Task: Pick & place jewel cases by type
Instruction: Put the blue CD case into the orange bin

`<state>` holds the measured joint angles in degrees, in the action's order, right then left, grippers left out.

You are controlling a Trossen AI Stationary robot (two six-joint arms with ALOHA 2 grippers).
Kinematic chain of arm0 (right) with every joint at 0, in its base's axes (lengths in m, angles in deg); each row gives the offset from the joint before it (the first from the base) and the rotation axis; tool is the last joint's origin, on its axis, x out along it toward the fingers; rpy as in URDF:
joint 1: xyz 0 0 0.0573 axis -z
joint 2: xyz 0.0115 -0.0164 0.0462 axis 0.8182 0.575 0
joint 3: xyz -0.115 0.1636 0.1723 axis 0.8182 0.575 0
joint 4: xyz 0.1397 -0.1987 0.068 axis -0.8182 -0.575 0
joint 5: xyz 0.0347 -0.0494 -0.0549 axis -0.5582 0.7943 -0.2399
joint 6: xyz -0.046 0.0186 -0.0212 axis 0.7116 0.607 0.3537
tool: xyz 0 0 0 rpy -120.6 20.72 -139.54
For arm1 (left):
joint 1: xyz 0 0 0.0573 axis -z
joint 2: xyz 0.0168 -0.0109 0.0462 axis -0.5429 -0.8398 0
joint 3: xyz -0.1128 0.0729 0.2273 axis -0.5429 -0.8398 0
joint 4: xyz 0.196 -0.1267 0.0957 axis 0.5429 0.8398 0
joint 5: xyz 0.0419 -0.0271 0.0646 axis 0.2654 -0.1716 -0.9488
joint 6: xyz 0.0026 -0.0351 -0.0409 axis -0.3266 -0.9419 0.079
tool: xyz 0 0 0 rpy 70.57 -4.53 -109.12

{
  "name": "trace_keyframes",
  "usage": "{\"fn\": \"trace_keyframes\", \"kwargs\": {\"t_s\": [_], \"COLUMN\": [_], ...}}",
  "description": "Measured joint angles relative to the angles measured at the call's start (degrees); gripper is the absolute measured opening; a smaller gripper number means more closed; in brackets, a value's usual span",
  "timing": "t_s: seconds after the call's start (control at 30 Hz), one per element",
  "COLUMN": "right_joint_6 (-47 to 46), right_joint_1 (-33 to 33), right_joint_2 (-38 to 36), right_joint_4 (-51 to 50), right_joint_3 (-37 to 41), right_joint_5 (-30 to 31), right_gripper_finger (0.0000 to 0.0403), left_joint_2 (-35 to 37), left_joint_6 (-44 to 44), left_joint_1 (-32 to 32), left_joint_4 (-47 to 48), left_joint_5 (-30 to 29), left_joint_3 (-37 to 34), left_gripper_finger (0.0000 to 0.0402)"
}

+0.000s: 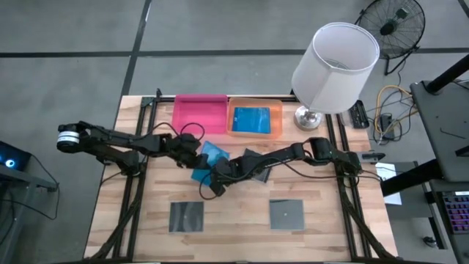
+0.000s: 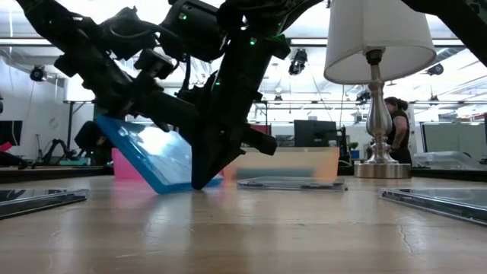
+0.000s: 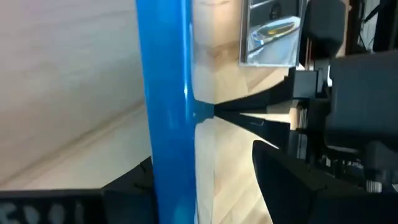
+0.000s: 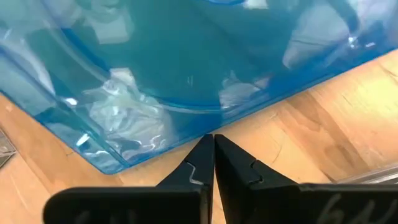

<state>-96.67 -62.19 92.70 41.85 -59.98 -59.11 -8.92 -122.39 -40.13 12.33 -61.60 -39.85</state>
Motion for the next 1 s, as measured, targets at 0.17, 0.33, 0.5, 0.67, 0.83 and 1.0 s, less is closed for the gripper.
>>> {"fn": "trace_keyframes", "kwargs": {"t_s": [0.17,0.33,0.5,0.67,0.83,1.0], "right_joint_6": [0.4,0.5,0.9,0.9,1.9,1.9], "right_joint_1": [-0.1,-0.1,-0.1,-0.1,-0.4,-0.2], "right_joint_2": [-0.1,-0.1,-0.1,-0.3,-1.3,-2.2], "right_joint_4": [-0.2,-0.3,-0.3,-0.5,-2.0,-7.1], "right_joint_3": [0.0,0.0,0.0,-0.1,-1.4,-5.2], "right_joint_5": [-0.2,-0.4,-0.6,-1.1,-1.9,-0.8], "right_gripper_finger": [0.0009,0.0008,0.0008,0.0008,0.0008,0.0008], "left_joint_2": [0.0,0.0,0.0,0.0,0.0,0.0], "left_joint_6": [0.4,0.4,0.4,1.1,2.4,3.9], "left_joint_1": [0.0,-0.2,-0.2,-0.2,-0.5,-1.3], "left_joint_4": [0.1,0.1,0.1,0.1,0.1,0.4], "left_joint_5": [-0.7,-0.7,-0.7,-0.9,-0.9,-1.4], "left_joint_3": [0.0,-0.1,-0.1,-0.1,0.0,1.0], "left_gripper_finger": [0.0142,0.0088,0.0045,0.0017,0.0003,0.0002]}}
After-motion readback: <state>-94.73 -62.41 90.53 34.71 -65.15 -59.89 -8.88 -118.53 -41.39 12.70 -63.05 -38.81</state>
